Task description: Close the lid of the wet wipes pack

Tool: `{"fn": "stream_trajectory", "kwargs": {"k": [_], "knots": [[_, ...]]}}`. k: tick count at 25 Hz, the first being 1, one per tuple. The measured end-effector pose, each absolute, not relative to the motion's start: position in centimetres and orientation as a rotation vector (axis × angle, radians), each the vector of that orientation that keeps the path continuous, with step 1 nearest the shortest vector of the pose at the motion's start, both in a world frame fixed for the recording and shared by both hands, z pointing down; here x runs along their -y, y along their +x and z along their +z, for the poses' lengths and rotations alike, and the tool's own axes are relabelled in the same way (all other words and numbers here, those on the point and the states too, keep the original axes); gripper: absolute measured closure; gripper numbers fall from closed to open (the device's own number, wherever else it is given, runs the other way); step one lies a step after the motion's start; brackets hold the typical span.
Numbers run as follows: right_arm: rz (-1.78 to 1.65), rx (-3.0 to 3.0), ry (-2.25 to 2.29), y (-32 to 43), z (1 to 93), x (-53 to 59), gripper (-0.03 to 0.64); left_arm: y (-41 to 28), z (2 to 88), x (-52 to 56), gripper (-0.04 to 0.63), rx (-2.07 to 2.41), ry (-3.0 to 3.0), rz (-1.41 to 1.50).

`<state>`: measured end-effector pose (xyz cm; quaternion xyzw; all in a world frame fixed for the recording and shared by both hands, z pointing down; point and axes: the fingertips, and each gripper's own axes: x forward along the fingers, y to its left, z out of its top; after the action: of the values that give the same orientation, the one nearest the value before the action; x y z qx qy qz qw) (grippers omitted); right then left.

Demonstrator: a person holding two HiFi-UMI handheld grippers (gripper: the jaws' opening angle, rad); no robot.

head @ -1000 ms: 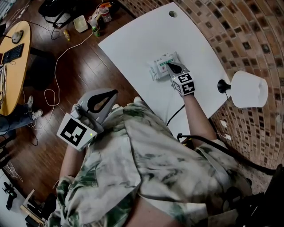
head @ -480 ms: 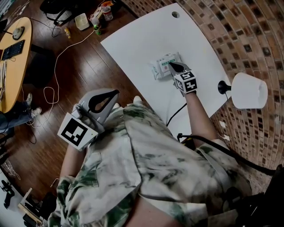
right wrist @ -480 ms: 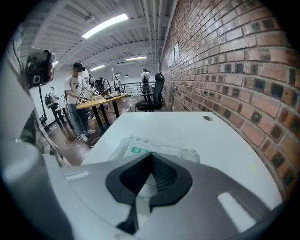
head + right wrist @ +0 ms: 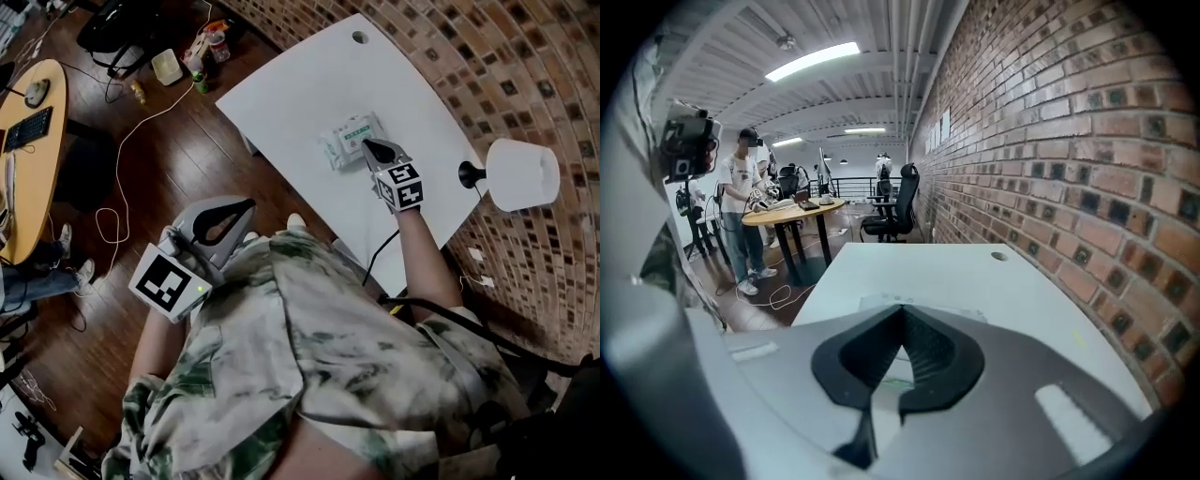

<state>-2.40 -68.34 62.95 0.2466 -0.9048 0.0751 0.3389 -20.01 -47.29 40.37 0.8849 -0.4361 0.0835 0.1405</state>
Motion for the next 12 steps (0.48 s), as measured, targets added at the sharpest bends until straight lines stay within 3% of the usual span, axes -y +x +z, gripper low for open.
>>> {"fn": "stream_trajectory", "kwargs": {"k": [12], "knots": [[0.243,2.464,0.917,-1.0,54.7,57.3,0.615,-21.3,41.5,41.7,0.594,1.008,2.671,0.23]]}}
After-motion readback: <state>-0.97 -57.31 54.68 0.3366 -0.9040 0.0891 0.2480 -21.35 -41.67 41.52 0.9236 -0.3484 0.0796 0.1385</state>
